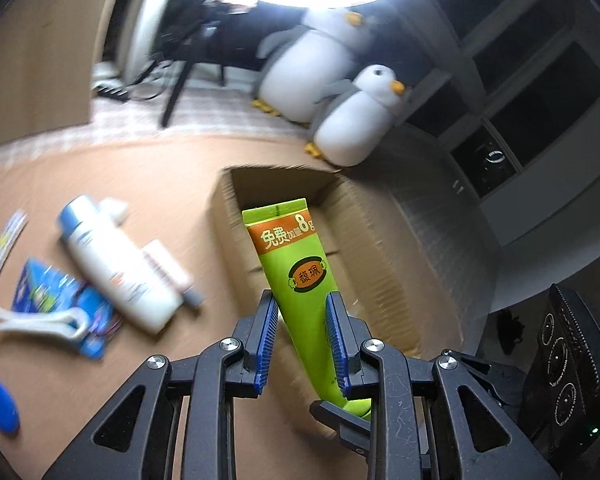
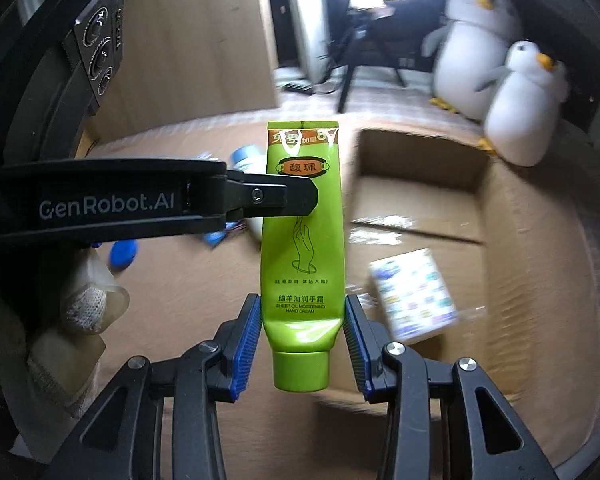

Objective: Organize objects
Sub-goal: 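Carry the green tube over the cardboard box and open the grippers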

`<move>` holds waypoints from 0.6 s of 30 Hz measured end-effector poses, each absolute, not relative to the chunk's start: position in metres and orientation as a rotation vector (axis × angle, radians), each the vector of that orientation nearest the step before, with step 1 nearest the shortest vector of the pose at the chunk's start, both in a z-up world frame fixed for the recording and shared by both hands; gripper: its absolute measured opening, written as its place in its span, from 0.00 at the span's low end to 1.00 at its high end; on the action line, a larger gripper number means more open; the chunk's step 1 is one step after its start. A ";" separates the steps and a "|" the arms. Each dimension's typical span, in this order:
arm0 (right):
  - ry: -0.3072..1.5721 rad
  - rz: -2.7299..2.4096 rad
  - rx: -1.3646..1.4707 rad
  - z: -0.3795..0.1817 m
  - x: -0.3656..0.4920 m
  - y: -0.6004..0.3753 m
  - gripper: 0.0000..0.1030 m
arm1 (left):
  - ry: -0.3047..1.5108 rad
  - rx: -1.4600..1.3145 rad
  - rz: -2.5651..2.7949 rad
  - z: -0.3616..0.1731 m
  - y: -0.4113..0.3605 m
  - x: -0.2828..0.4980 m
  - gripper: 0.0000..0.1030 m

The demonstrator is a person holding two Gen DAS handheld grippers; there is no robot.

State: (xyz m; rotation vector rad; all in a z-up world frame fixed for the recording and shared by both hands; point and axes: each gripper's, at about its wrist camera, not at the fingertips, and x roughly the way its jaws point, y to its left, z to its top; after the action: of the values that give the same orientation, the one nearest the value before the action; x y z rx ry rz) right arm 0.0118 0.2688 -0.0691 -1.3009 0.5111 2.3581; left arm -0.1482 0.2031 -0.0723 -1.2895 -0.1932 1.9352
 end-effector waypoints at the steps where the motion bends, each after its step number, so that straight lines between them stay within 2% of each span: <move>1: 0.514 2.349 -1.294 -0.068 0.015 0.279 0.36 | -0.187 -1.284 1.930 -0.071 0.215 -0.150 0.26; 9: 0.533 2.292 -1.285 -0.071 0.033 0.335 0.36 | -0.150 -1.285 1.911 -0.076 0.294 -0.164 0.26; 13: 0.502 2.280 -1.316 -0.075 0.032 0.352 0.37 | -0.144 -1.307 1.895 -0.085 0.308 -0.172 0.26; 15: 0.509 2.271 -1.314 -0.074 0.037 0.355 0.40 | -0.123 -1.313 1.916 -0.088 0.310 -0.175 0.35; 16: 0.513 2.267 -1.316 -0.074 0.038 0.356 0.44 | -0.116 -1.319 1.936 -0.088 0.309 -0.176 0.52; 17: 0.515 2.269 -1.316 -0.074 0.039 0.355 0.50 | -0.115 -1.319 1.955 -0.088 0.306 -0.177 0.62; 18: 0.512 2.270 -1.315 -0.075 0.040 0.355 0.54 | -0.114 -1.316 1.970 -0.088 0.303 -0.177 0.63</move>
State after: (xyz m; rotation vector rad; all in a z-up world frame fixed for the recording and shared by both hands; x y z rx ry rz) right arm 0.0396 0.3551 -0.0747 -1.3147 0.5116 2.2702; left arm -0.1774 0.3033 -0.0880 -1.3162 -0.1138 1.9698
